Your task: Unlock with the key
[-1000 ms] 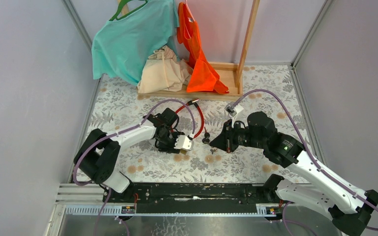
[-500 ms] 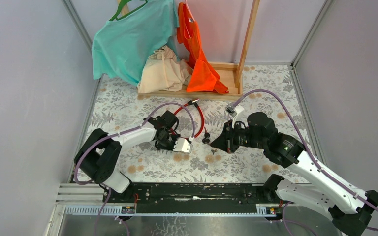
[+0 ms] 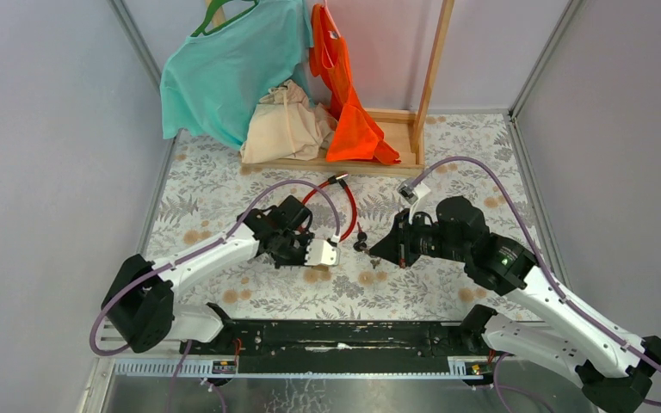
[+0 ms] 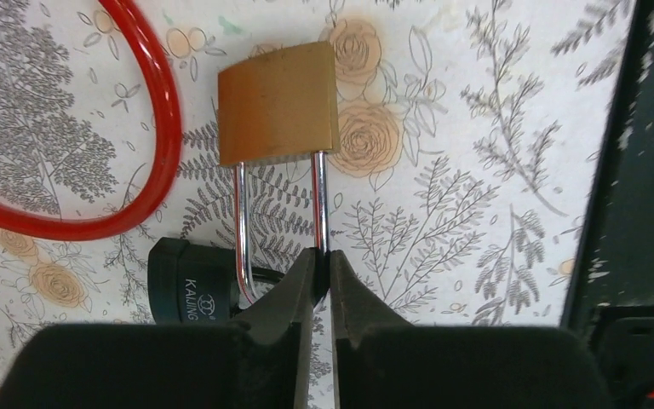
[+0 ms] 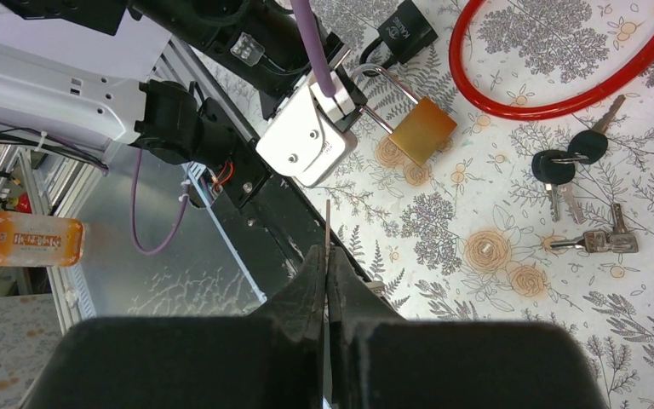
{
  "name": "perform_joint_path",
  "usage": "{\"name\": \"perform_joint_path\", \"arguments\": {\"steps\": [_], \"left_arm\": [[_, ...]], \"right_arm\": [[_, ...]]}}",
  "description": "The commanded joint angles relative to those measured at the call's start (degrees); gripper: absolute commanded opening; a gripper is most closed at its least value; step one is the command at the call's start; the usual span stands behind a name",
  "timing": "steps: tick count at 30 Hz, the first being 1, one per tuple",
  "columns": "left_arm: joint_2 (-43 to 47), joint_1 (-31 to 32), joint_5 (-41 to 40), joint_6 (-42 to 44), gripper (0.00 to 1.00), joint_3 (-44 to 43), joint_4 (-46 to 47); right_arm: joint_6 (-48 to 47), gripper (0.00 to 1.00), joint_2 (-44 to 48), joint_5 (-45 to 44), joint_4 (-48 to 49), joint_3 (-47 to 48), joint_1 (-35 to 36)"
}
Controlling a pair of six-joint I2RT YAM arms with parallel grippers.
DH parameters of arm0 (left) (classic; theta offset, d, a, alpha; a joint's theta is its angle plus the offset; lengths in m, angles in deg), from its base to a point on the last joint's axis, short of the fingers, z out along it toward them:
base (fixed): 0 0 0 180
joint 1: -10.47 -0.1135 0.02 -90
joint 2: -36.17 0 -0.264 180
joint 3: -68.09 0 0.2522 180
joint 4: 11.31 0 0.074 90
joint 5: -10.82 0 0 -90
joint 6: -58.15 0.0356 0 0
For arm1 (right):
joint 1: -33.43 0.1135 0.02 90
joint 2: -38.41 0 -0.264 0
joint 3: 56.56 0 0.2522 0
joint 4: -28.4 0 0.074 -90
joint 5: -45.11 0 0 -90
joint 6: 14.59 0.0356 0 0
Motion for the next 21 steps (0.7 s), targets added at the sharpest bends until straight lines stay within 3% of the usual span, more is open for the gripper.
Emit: {"name": "perform_joint_path", "arguments": {"steps": [1, 11, 21], "left_arm": [[1.18, 3.06, -1.57, -11.96, 0.08, -5.57, -4.02], [-2.18, 10.1, -14.93, -27.82, 0.02, -13.33, -10.73], [-8.18, 12.37, -19.91, -32.31, 0.01, -18.68, -15.09]], "right_arm": [[-0.42, 0.0, 1.81, -0.78, 1.23, 3.14, -0.16], [-0.3, 0.0, 3.08, -0.86, 0.78, 3.47, -0.17], [-0.21, 0.0, 3.65, -1.01, 0.72, 3.58, -0.16]]}}
